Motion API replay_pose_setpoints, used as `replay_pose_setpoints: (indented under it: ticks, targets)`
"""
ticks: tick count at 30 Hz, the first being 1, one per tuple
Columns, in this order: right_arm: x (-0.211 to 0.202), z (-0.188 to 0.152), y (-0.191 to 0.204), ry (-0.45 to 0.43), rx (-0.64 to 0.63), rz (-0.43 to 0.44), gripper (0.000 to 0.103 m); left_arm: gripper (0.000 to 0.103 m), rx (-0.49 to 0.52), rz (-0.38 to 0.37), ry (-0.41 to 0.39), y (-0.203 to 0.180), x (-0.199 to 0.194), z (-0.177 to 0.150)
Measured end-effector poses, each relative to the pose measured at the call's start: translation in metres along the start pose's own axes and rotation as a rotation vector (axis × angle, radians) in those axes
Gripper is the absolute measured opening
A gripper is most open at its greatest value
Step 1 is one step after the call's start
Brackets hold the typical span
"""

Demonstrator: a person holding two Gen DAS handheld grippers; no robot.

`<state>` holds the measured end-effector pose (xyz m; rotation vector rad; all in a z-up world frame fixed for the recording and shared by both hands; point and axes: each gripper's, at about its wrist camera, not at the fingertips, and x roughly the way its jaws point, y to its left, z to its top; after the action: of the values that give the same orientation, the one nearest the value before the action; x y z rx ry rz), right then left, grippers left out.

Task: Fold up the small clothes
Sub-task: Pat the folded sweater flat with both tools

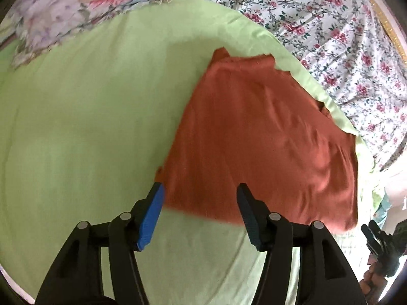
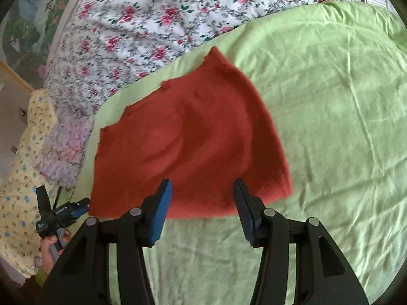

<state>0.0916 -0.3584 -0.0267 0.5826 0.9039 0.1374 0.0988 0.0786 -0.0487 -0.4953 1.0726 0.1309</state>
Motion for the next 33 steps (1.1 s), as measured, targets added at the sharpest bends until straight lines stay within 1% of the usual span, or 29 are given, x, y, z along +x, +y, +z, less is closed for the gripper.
replay_pose_setpoints:
  ticks: [2, 6, 9, 10, 13, 15, 18, 22, 24, 26, 27, 29, 30, 31, 33]
  targets:
    - [0.0, -0.005, 0.003, 0.012, -0.006, 0.012, 0.053, 0.061, -0.026, -0.02, 0.015, 0.003, -0.003, -0.01]
    - [0.002, -0.013, 0.011, 0.04, -0.003, 0.036, 0.054, 0.065, -0.119, -0.076, 0.062, 0.011, 0.003, -0.026]
    - [0.008, -0.019, 0.023, 0.066, -0.023, 0.037, 0.054, 0.072, -0.202, -0.13, 0.071, 0.02, 0.015, -0.028]
    - [0.009, -0.021, 0.028, 0.075, -0.03, 0.033, 0.054, 0.072, -0.229, -0.156, 0.074, 0.023, 0.023, -0.027]
    - [0.012, -0.025, 0.041, 0.074, -0.027, 0.023, 0.054, 0.073, -0.276, -0.202, 0.095, 0.028, 0.044, -0.022]
    - [0.012, -0.027, 0.049, 0.064, -0.009, 0.031, 0.054, 0.077, -0.274, -0.203, 0.069, 0.025, 0.048, -0.019]
    - [0.012, -0.031, 0.058, 0.067, -0.017, 0.043, 0.055, 0.077, -0.252, -0.188, 0.025, 0.016, 0.049, -0.012]
    - [0.021, -0.031, 0.063, 0.095, -0.059, 0.043, 0.055, 0.075, -0.316, -0.188, -0.009, 0.014, 0.059, -0.002]
    - [0.025, -0.028, 0.062, 0.106, -0.062, 0.055, 0.055, 0.074, -0.325, -0.159, -0.026, 0.01, 0.061, 0.002]
    - [0.026, -0.023, 0.058, 0.108, -0.065, 0.071, 0.055, 0.065, -0.305, -0.127, -0.043, 0.004, 0.062, 0.004]
    - [0.027, -0.021, 0.057, 0.107, -0.067, 0.073, 0.055, 0.057, -0.287, -0.1, -0.047, 0.0, 0.063, 0.006]
    - [0.028, -0.014, 0.05, 0.107, -0.066, 0.079, 0.055, 0.04, -0.275, -0.088, -0.055, -0.003, 0.065, 0.009]
    - [0.028, -0.012, 0.048, 0.108, -0.064, 0.082, 0.055, 0.022, -0.267, -0.104, -0.055, -0.006, 0.065, 0.011]
    - [0.029, -0.009, 0.044, 0.109, -0.063, 0.083, 0.055, 0.017, -0.25, -0.109, -0.056, -0.009, 0.065, 0.012]
    - [0.03, -0.004, 0.036, 0.109, -0.059, 0.085, 0.055, 0.015, -0.171, -0.075, -0.088, -0.025, 0.056, 0.016]
